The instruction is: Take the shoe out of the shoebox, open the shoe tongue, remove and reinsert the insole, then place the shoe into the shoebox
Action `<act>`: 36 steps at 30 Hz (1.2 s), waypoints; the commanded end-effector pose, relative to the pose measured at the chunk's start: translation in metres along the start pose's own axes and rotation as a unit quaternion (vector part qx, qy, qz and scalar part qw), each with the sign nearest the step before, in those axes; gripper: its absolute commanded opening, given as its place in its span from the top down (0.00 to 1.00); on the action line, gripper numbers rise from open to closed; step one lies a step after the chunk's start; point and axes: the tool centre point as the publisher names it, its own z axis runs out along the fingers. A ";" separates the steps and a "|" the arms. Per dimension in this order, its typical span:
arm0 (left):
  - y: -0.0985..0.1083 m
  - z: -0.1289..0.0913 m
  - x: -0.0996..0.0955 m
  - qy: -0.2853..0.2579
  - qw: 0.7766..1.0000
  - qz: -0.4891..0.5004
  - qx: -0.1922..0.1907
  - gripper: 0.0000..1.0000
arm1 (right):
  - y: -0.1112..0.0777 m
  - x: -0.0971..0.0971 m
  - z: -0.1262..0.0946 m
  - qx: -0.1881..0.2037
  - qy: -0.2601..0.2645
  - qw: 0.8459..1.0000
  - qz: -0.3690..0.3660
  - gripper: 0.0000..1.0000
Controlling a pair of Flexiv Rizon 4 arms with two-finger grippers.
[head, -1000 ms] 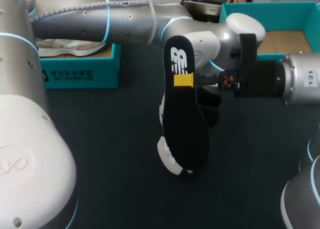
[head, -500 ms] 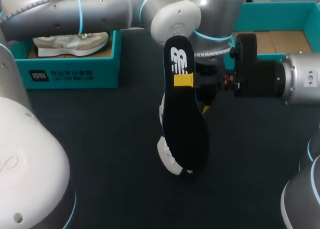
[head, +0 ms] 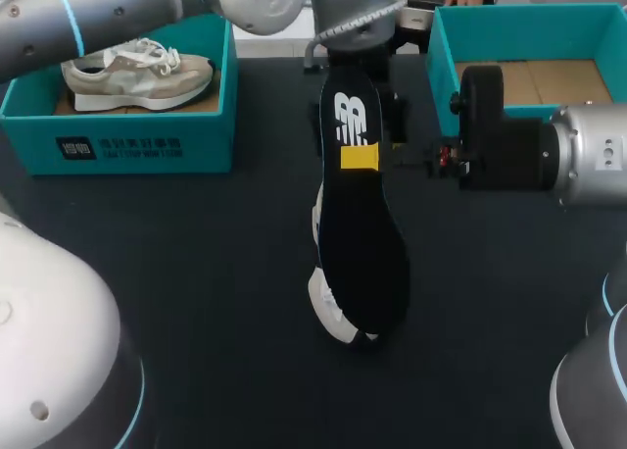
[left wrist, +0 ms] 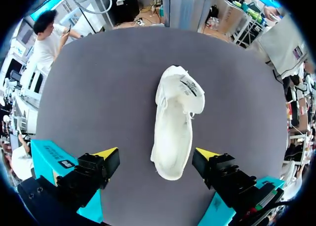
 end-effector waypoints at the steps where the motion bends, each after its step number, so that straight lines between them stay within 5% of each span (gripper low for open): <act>1: -0.011 -0.032 0.024 -0.142 0.990 0.009 -0.022 0.00 | 0.000 0.000 0.003 0.000 -0.001 1.000 0.001 1.00; 7: -0.014 -0.062 0.031 -0.191 0.980 0.010 -0.048 0.00 | 0.007 -0.009 -0.025 -0.074 -0.028 0.996 0.042 1.00; 17: -0.010 -0.096 0.061 -0.256 0.965 0.027 -0.044 0.00 | 0.034 -0.035 -0.062 -0.063 -0.048 0.994 0.078 1.00; 27: -0.037 -0.125 0.084 -0.315 0.944 0.071 -0.069 0.00 | 0.060 -0.099 -0.091 -0.069 -0.058 0.982 0.168 1.00; 36: -0.041 -0.146 0.097 -0.367 0.924 0.078 -0.073 0.00 | 0.071 -0.149 -0.105 -0.107 -0.090 0.954 0.264 1.00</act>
